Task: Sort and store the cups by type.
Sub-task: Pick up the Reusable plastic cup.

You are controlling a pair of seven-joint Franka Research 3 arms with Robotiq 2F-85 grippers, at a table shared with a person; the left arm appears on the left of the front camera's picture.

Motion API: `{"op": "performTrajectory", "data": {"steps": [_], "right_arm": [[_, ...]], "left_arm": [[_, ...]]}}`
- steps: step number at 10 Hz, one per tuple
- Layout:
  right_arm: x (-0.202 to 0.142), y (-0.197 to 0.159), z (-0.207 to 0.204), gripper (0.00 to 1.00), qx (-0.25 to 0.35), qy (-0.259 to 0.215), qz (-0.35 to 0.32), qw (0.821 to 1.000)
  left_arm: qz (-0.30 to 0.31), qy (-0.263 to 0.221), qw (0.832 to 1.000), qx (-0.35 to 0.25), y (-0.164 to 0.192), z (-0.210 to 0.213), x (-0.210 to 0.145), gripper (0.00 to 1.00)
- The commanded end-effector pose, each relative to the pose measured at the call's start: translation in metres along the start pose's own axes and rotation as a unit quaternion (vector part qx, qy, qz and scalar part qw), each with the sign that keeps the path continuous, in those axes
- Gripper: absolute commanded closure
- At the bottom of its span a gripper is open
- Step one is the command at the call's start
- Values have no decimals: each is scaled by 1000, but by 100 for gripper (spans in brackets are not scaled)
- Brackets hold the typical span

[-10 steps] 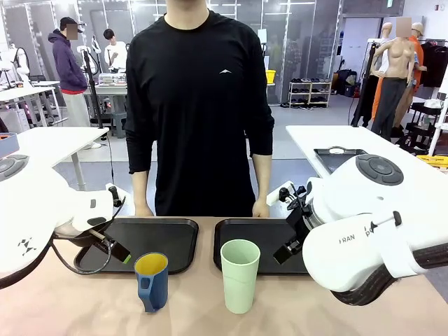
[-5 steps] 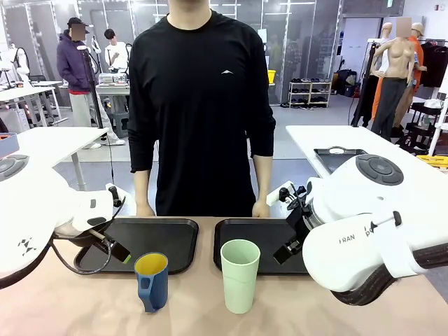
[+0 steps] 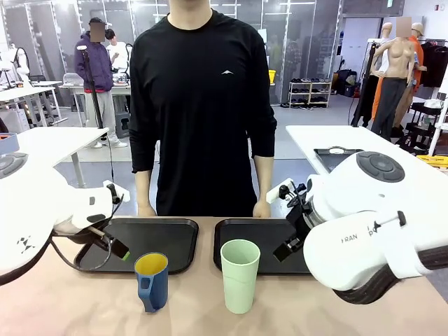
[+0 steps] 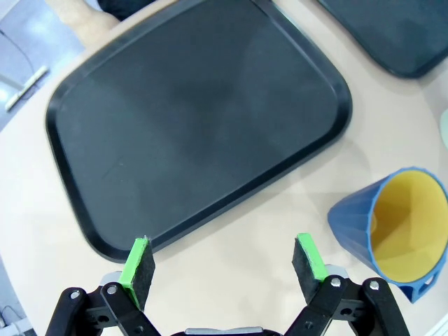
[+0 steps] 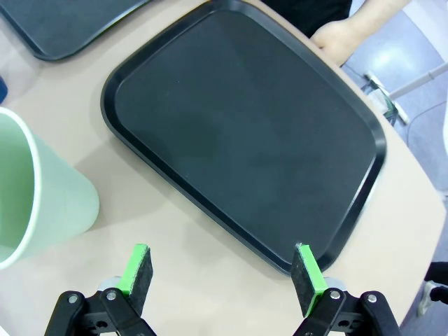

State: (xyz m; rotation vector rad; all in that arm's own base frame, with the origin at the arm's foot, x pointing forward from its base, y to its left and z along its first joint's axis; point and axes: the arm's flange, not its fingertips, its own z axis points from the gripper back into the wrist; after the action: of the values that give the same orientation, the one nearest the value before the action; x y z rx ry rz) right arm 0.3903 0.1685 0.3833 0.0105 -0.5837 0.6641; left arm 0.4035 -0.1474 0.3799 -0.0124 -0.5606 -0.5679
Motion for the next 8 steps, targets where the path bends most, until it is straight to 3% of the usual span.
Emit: {"op": "performTrajectory", "data": {"steps": [1, 3, 5, 8], "right_arm": [[16, 11, 43, 0, -52, 20, -17, 998], [36, 17, 97, 0, -109, 31, -65, 991], [51, 24, 151, 0, -132, 7, -89, 987], [52, 34, 189, 0, -152, -22, -94, 984]], "left_arm": [[42, 17, 998, 36, -10, 32, 24, 0], [110, 35, 991, 68, -20, 78, 47, 0], [125, 24, 988, 85, -33, 123, 64, 0], [89, -1, 994, 66, -47, 149, 66, 0]]}}
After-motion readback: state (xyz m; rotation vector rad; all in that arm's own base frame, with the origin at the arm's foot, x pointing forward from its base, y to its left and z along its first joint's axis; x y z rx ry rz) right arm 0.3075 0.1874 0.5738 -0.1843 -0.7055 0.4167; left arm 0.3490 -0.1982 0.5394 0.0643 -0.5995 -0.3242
